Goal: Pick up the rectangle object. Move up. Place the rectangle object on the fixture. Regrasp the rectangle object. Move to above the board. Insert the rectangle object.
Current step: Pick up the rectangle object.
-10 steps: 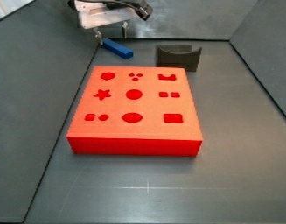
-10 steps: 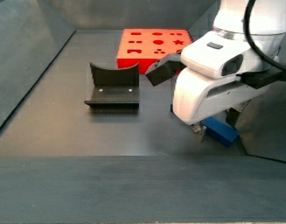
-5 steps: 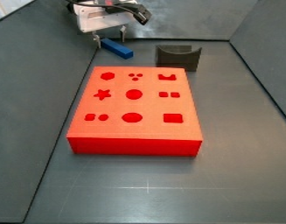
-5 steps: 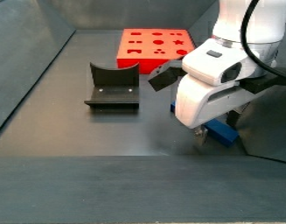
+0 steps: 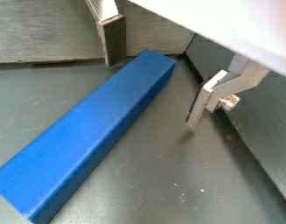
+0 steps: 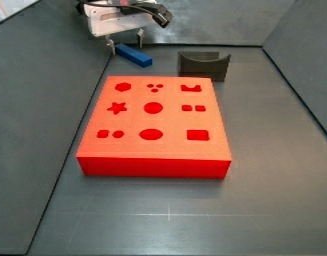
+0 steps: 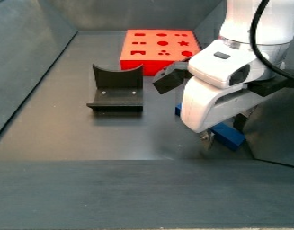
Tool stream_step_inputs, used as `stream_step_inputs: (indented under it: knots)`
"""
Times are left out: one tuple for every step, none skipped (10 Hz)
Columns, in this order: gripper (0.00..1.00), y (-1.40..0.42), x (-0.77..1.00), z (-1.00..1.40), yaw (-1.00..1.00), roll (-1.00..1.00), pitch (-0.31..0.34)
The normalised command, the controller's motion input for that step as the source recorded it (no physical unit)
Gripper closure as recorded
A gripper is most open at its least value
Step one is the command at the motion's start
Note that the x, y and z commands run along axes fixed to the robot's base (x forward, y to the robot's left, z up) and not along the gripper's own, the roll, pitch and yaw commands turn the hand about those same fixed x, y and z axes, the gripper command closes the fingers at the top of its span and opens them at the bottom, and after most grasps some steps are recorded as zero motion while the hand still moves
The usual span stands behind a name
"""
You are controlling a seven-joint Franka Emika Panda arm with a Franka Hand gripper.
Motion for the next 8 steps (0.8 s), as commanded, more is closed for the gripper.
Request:
stream_step_inputs:
  knots:
    - [0.00,0.19,-0.02,-0.31,-0.25,-0.42,0.000]
    - [0.00,0.23,-0.02,-0.31,-0.23,-0.42,0.000]
    - [0.00,0.24,-0.05,-0.53,-0.13,-0.33,0.043]
    - [0.00,0.25,-0.08,-0.67,0.13,-0.24,0.036]
    - [0.00,0.06,-0.17,-0.67,0.37,-0.18,0.000]
    - [0.00,0.00,-0.12,-0.57,0.35,-0.16,0.000]
    - [0.00,0.00,-0.01,-0.01,0.00,-0.01,-0.061]
    - [0.00,0.00,0.00,-0.03,0.00,0.00,0.000]
